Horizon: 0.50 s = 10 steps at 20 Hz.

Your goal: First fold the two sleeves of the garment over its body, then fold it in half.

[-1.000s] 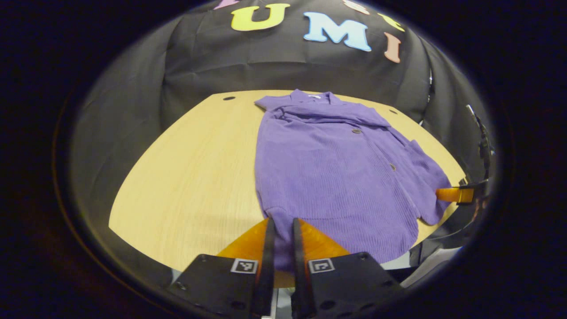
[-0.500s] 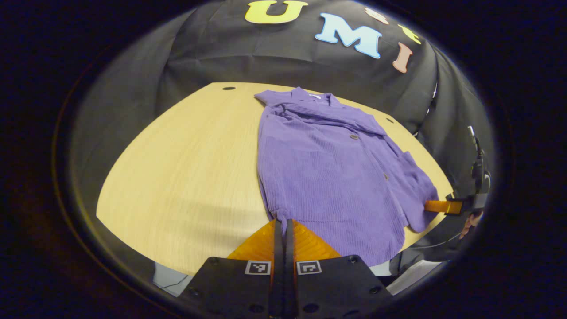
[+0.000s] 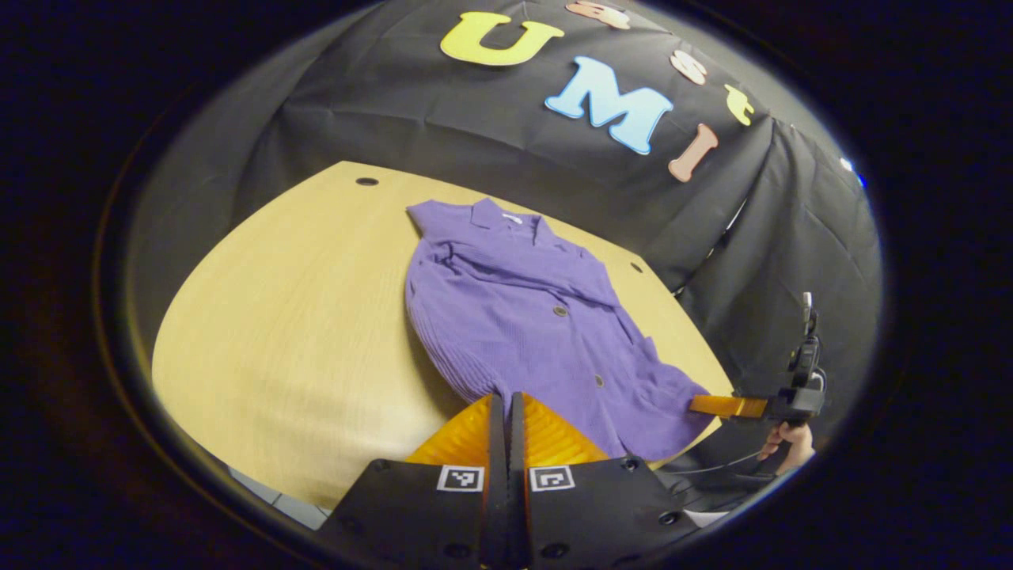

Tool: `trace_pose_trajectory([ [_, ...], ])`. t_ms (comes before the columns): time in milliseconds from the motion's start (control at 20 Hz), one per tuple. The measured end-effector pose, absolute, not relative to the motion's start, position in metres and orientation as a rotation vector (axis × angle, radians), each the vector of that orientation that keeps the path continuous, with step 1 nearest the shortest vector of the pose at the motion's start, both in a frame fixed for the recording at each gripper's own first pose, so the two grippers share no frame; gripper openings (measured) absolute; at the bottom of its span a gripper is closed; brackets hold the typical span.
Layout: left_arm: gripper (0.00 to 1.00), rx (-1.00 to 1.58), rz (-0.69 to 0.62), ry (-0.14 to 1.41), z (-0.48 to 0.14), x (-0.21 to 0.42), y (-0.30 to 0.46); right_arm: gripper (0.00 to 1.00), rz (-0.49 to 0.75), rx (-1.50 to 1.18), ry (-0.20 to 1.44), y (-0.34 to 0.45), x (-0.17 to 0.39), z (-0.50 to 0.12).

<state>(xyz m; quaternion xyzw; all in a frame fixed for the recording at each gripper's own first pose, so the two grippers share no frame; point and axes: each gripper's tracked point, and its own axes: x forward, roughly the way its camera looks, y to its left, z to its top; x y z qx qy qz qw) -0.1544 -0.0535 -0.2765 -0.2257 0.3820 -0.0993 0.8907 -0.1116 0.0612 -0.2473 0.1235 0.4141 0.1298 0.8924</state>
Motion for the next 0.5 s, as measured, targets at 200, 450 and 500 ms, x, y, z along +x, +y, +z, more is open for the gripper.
trace_pose_trajectory([
  [200, 0.07, -0.505, -0.218, 0.744, -0.248, -0.131, -0.054, 0.05, 0.352, 0.356, 0.841, 0.082, -0.104, -0.224],
  [450, 0.07, -0.549, -0.181, 0.74, -0.248, -0.109, -0.049, 0.06, 0.445, 0.649, 0.944, 0.118, -0.099, -0.212],
  [500, 0.07, -0.551, -0.176, 0.741, -0.249, -0.105, -0.047, 0.01, 0.444, 0.718, 0.955, 0.125, -0.094, -0.212],
])
